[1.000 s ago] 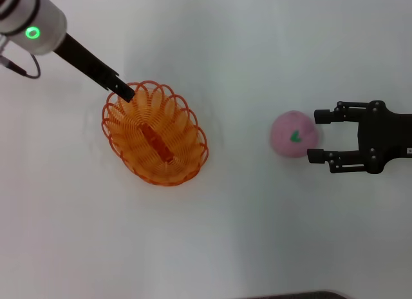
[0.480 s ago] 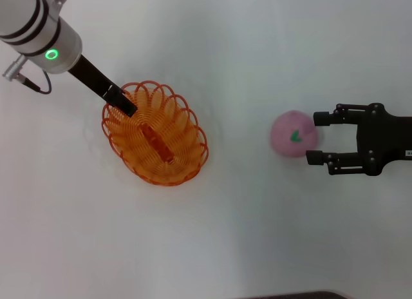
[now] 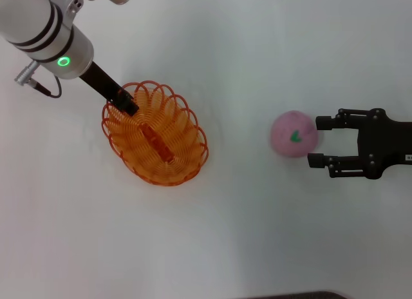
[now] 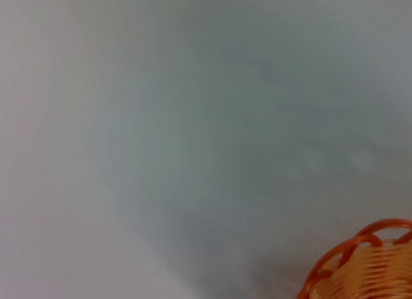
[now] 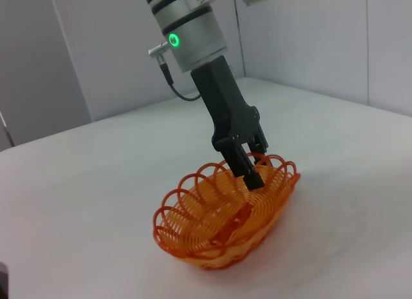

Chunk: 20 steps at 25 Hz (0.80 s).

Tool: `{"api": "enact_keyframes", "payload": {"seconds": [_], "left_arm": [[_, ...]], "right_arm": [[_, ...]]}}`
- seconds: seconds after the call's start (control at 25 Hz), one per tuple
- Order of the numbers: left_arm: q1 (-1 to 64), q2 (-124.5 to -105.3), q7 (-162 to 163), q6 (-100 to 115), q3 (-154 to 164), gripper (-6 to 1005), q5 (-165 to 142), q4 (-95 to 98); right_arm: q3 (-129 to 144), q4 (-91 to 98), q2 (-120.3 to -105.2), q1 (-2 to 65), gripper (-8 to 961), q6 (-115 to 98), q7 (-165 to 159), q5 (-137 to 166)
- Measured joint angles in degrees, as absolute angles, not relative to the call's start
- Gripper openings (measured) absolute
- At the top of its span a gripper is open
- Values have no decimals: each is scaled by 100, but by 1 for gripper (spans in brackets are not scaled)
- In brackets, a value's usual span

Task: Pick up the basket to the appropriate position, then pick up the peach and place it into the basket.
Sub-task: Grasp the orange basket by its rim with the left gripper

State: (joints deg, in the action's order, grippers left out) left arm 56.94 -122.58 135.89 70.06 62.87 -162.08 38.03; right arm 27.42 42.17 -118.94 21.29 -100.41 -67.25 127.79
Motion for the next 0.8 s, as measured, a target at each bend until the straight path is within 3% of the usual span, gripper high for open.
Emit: {"api": "enact_keyframes", "payload": {"seconds": [0.32,0.8], "left_arm": [[5714,-12289,13579,7105,6292,263,-16182,3912],[5503,-12365,13608,7946,5831,174,-16147,4965]], "right_arm": [[2771,4159,-11880,2130,799,-9908,-6707,12780],[2751,4157,-11877,2147,799,-9878,-6697,12766]]}}
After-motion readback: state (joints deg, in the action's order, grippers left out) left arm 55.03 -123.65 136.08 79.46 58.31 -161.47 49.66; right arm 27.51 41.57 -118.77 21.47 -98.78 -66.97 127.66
